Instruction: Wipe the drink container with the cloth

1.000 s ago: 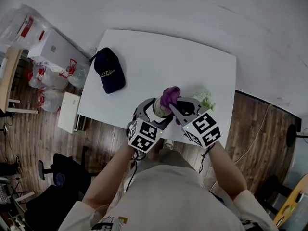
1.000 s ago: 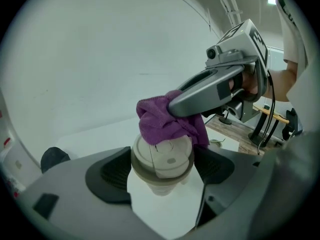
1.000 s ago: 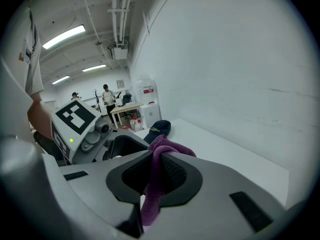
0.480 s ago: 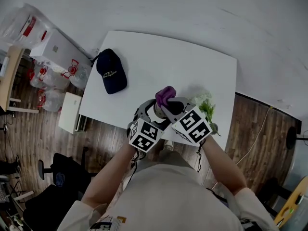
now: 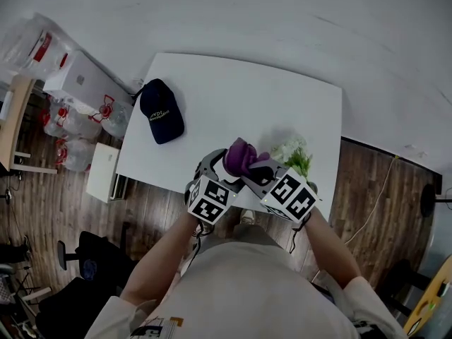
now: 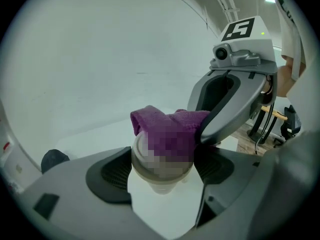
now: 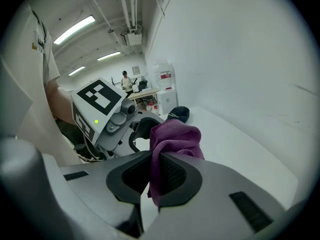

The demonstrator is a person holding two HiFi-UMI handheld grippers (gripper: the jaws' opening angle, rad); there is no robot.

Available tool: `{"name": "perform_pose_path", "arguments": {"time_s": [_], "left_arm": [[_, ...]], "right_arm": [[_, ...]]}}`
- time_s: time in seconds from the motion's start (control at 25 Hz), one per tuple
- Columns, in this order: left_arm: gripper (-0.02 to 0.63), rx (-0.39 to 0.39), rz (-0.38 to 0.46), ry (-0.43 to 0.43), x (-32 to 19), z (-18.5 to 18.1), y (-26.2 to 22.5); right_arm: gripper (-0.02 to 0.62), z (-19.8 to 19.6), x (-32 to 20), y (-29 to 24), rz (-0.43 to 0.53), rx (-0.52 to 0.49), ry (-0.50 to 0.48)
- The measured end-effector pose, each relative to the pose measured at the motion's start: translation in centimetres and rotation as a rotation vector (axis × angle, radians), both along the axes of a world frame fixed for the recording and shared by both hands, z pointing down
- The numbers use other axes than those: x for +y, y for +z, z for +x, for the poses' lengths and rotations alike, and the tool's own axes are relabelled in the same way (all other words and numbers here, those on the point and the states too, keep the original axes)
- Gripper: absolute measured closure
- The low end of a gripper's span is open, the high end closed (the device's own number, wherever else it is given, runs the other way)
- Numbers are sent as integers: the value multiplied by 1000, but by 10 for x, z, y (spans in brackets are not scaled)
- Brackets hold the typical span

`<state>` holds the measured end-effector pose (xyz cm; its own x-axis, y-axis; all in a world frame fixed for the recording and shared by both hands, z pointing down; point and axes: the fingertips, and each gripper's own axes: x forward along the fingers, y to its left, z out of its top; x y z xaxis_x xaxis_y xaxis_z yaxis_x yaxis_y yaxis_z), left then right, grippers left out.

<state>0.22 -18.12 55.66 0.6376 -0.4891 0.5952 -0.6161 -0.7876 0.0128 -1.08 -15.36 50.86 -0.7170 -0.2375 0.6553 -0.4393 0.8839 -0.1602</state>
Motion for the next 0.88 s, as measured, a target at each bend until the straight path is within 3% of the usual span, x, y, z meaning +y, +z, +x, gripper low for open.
{"name": "perform_pose_path", "arguments": {"time_s": [0.24,0.48,0.72,0.88], "left_arm": [[201,6,5,4,-2,0,1],[202,-11,-4,7,-1,0,2],[202,-41,-13,28,2,-2,3],[202,-41,-14,34,2,-3,3]], "right_arm": [[544,33,-36,3,68,9,181],[543,23,-68,-2,124,-38,247],[545,-19,-55,-7,164,-35,161],[545,-30,-22,-3,96,-14,18]]}}
